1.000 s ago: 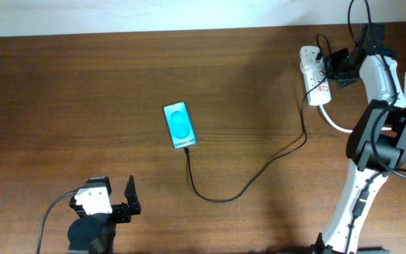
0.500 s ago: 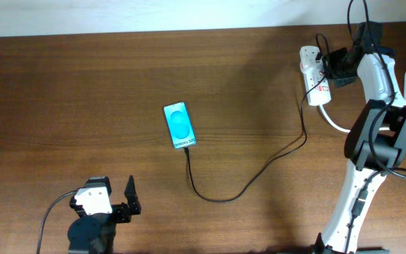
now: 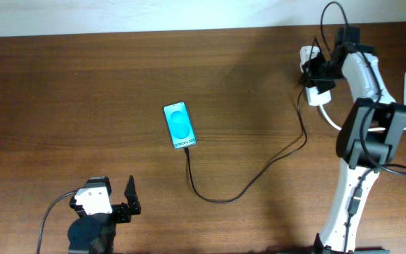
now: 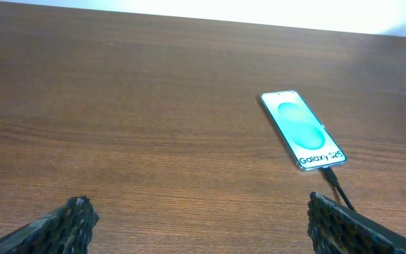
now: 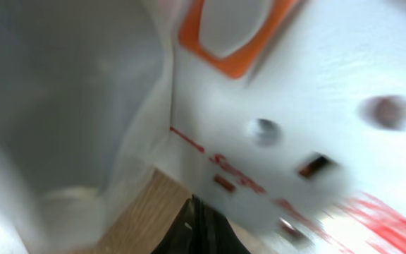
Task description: Plug charger to phone and switch on socket
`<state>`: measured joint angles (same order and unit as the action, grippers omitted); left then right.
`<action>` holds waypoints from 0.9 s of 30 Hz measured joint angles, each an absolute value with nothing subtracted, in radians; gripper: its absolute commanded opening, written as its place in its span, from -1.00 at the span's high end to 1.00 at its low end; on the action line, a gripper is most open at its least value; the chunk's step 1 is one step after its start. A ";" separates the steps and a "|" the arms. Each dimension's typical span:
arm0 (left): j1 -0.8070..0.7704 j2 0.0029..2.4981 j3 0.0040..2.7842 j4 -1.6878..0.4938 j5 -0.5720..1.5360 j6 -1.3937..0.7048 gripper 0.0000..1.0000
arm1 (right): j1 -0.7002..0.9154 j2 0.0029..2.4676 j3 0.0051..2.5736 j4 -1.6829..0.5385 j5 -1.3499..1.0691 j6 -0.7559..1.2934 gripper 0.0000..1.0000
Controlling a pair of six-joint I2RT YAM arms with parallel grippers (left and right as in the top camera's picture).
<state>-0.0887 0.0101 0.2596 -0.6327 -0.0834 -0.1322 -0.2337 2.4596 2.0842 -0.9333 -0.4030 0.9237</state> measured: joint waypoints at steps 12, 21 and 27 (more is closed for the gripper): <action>-0.089 0.010 0.260 -0.648 -0.083 -0.132 -0.99 | -0.373 2.174 2.079 -1.131 -0.200 0.719 0.91; -0.089 0.010 0.260 -0.649 -0.083 -0.132 -0.99 | -0.373 1.767 2.079 -1.262 -0.130 0.616 0.91; -0.089 0.010 0.260 -0.650 -0.083 -0.132 -0.98 | -0.373 1.557 2.079 -1.362 -0.128 0.601 0.91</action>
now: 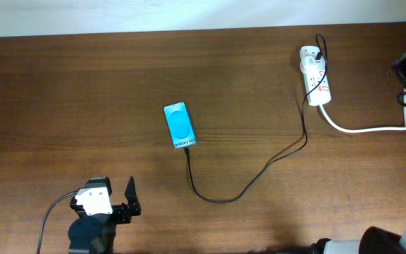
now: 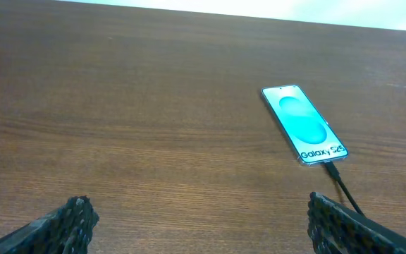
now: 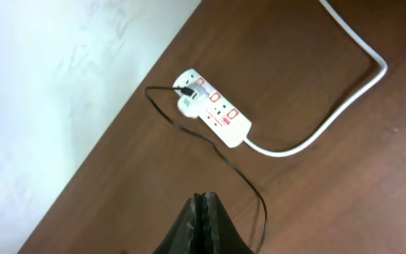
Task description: Plug charger to phone and switch on socket
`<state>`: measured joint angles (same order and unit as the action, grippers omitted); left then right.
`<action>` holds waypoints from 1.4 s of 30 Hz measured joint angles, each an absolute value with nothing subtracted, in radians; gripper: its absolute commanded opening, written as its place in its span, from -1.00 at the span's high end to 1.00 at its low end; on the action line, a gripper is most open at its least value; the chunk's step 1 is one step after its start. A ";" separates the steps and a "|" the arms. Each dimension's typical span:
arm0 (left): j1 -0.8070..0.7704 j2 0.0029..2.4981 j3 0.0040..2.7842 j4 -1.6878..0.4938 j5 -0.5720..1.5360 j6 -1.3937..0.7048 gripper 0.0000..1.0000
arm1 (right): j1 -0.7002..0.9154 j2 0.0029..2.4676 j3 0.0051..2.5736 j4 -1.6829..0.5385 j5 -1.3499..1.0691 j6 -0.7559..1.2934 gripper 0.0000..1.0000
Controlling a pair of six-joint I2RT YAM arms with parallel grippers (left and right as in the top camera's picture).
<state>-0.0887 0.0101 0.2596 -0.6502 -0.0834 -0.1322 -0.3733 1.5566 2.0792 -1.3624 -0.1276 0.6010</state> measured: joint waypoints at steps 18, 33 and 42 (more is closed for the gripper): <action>-0.089 0.010 0.260 -0.651 -0.083 -0.132 -0.99 | -0.339 0.991 2.079 -1.692 -0.128 0.422 0.40; -0.089 0.010 0.260 -0.651 -0.083 -0.132 -0.98 | -0.254 0.778 2.079 -1.692 -0.127 0.287 -0.97; -0.089 0.010 0.260 -0.677 -0.083 -0.132 -0.99 | -0.253 0.363 1.890 -1.542 -0.104 0.023 -0.97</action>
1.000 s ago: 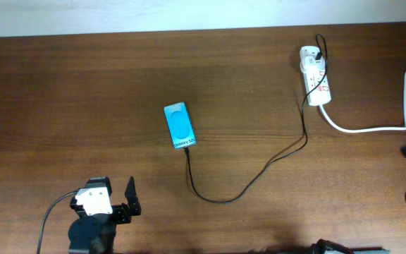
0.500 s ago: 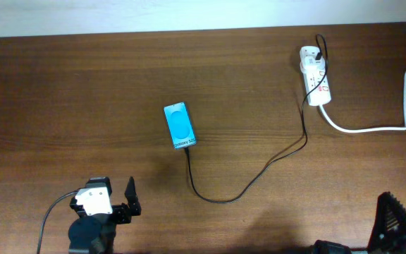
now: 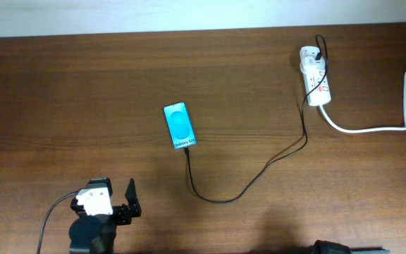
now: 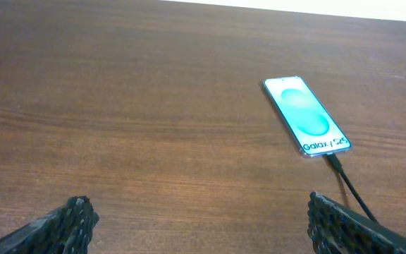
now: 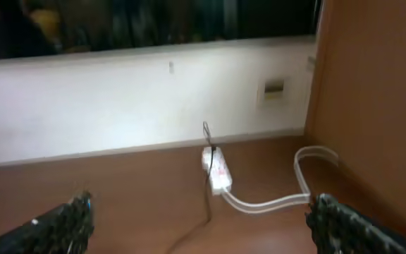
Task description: Plug charger to phone and switch on socket
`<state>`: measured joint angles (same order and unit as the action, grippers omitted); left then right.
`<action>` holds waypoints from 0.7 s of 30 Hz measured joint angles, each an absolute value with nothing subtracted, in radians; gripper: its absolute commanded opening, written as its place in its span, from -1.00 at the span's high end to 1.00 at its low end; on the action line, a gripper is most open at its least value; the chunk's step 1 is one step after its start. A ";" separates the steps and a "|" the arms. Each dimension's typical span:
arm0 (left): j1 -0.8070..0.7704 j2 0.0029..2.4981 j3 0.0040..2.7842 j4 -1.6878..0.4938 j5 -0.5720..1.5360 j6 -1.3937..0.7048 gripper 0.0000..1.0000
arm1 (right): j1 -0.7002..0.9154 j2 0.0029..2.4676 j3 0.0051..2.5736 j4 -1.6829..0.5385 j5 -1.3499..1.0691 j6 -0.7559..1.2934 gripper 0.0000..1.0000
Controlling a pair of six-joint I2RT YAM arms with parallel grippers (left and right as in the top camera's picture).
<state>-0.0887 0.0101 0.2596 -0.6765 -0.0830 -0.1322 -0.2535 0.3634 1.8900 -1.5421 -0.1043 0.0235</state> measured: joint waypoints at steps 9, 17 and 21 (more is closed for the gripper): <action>-0.089 0.010 0.259 -0.677 -0.083 -0.132 -0.99 | -0.197 0.158 1.159 -0.870 -0.237 -0.069 -0.97; -0.089 0.011 0.259 -0.677 -0.083 -0.132 -0.98 | -0.104 0.011 0.753 -0.625 -0.212 -0.075 -0.97; -0.089 0.011 0.258 -0.677 -0.083 -0.133 -0.98 | -0.104 0.010 0.579 -0.447 -0.200 -0.076 -0.97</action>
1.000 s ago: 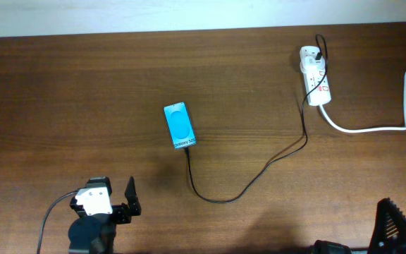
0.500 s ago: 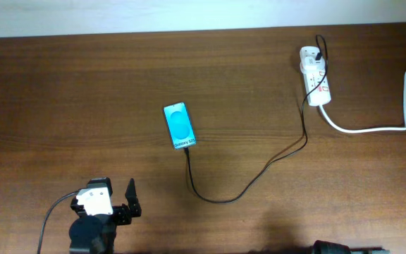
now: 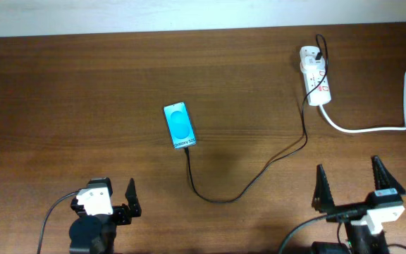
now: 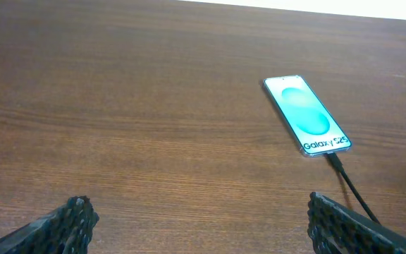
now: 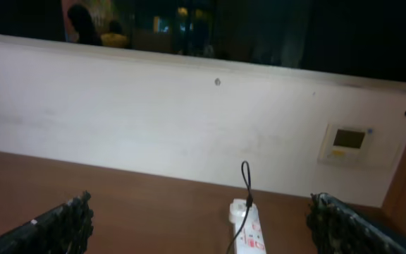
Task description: Plug charger to phone and switch on socket
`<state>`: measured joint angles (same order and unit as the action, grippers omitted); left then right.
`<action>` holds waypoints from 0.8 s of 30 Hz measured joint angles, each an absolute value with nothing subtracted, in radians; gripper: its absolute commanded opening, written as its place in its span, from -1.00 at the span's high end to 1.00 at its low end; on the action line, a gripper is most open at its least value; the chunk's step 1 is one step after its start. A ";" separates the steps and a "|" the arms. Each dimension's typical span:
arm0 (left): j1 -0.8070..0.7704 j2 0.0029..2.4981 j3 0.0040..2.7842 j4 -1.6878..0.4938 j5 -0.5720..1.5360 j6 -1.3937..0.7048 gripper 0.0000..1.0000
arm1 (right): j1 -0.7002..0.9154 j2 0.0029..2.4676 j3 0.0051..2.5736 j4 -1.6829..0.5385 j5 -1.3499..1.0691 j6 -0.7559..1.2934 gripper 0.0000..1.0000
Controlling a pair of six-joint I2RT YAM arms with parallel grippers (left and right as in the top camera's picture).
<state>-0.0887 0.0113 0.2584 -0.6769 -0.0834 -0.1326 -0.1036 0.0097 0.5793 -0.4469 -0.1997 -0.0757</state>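
A phone [image 3: 180, 126] with a lit cyan screen lies flat mid-table, also in the left wrist view as the phone [image 4: 306, 116]. A black charger cable [image 3: 249, 180] runs from its lower end to the white socket strip [image 3: 315, 75] at the back right, where it is plugged in; the strip [image 5: 248, 227] shows in the right wrist view too. My left gripper [image 3: 118, 197] rests open at the front left, nothing between its fingers. My right gripper [image 3: 358, 187] stands open at the front right, far from the strip.
The strip's white mains lead [image 3: 372, 125] curves right toward the table's edge. A white wall [image 5: 189, 120] rises behind the table's back edge, with a small wall panel [image 5: 347, 143] on it.
My right arm, out of the overhead view before, now sits at the front right edge with its gripper open, facing the socket strip. Phone, cable and left gripper are unchanged.
First my right gripper was pressed against the socket strip at the back right, the cable plugged into phone and strip. Then it was off at the right edge with its jaws closed. Later it had left the overhead view, jaws open. Now it rests open at front right.
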 measured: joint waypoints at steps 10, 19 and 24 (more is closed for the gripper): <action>-0.089 0.011 0.258 -0.677 -0.083 -0.133 -0.98 | -0.104 0.010 0.164 -0.023 -0.173 -0.053 -0.97; -0.089 0.011 0.258 -0.677 -0.083 -0.132 -0.98 | -0.099 0.010 0.010 -0.050 -0.073 -0.066 -0.97; -0.089 0.011 0.258 -0.677 -0.083 -0.132 -0.98 | -0.063 0.010 0.010 -0.073 -0.015 -0.090 -0.97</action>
